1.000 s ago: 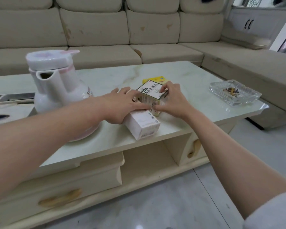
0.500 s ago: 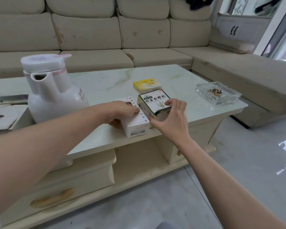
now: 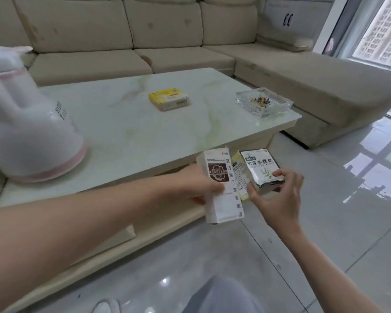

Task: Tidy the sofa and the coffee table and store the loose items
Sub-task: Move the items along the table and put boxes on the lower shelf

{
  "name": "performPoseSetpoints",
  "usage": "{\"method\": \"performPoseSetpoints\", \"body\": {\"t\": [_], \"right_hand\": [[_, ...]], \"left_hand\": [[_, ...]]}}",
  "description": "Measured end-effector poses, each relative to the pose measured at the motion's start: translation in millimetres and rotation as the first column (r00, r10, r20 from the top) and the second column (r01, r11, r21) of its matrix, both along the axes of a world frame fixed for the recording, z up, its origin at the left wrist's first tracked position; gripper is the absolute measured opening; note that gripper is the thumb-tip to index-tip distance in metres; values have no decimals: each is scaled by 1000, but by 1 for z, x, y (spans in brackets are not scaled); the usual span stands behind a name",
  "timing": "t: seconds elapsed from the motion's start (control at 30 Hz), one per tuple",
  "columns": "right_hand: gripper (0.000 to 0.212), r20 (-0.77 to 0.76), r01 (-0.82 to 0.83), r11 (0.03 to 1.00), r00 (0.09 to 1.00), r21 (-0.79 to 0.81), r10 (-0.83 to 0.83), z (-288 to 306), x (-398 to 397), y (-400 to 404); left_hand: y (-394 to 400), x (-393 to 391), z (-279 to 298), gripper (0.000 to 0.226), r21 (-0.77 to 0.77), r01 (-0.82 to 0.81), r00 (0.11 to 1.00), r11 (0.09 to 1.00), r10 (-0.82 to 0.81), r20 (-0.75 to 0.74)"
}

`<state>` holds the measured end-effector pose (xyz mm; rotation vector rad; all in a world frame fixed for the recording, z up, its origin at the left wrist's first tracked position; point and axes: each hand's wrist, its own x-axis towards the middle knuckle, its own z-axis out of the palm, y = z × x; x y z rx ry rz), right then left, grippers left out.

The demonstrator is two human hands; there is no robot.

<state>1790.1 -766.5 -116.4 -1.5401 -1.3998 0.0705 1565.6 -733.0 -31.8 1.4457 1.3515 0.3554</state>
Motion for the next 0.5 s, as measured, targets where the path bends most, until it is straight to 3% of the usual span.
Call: {"method": "performPoseSetpoints", "body": {"t": [0.1, 0.23, 0.4, 0.5], "right_hand": [[68, 17, -6, 995, 1000, -97, 8, -34, -7, -10], [69, 83, -99, 947, 988, -305, 130, -80, -31, -1], [72, 256, -115, 875, 931, -471, 260, -120, -83, 51], [74, 278, -83, 859, 927, -505, 253, -134, -114, 79]], "left_hand": [[-6, -10, -37, 19, -184, 51, 998, 982, -56, -20], [4, -38, -93, 20, -415, -77, 997, 906, 76, -19], [34, -69, -166, 18, -526, -279, 948, 803, 316, -21], [55, -83, -187, 20, -481, -330, 932, 812, 362, -29]]}}
